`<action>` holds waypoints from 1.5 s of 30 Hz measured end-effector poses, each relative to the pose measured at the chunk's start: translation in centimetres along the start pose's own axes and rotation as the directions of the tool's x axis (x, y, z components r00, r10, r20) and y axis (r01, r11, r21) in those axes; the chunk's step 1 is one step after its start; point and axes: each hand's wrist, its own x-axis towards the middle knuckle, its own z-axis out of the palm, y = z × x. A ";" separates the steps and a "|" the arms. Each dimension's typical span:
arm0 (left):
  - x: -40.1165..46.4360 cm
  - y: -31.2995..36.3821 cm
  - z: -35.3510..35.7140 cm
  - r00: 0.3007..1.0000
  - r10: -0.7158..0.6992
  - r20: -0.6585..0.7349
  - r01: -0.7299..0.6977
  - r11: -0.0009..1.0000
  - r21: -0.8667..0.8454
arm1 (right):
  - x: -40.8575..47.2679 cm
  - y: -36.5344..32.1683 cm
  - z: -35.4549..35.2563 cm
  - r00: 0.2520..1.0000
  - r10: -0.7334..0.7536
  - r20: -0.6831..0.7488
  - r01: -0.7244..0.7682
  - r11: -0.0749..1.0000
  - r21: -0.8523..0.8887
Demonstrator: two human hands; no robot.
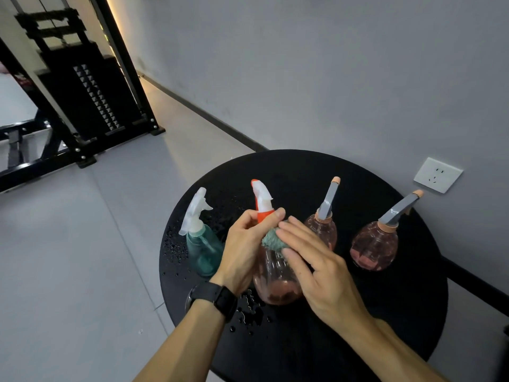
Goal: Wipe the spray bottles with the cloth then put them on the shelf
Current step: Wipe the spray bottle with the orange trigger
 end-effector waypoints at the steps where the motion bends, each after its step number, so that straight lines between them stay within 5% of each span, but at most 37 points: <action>1: -0.1 0.2 -0.1 1.000 -0.007 -0.004 0.007 1.000 0.018 | 0.1 0.0 0.2 1.000 -0.004 -0.005 0.004 1.000 0.005; 8: -0.6 0.6 -0.7 1.000 -0.010 0.013 0.009 0.997 0.077 | 0.1 0.4 1.0 1.000 0.018 -0.023 -0.017 1.000 0.022; 21: 0.9 1.0 -1.1 0.975 0.027 -0.222 -0.033 0.999 -0.025 | -3.2 0.9 0.3 1.000 0.004 -0.029 -0.002 0.996 0.084; 26: 0.6 0.7 -0.2 0.984 0.041 -0.172 -0.040 0.999 0.007 | -3.1 0.5 0.5 0.985 -0.122 -0.124 0.120 0.993 -0.024; 37: -0.6 0.2 0.9 0.996 0.033 0.087 -0.049 0.981 0.189 | 0.8 0.5 0.0 0.986 0.059 -0.159 -0.042 0.993 0.106; 45: -0.3 0.3 0.6 0.998 -0.019 -0.064 0.032 0.976 0.215 | 0.9 0.4 0.2 0.986 0.142 -0.083 -0.126 0.977 0.169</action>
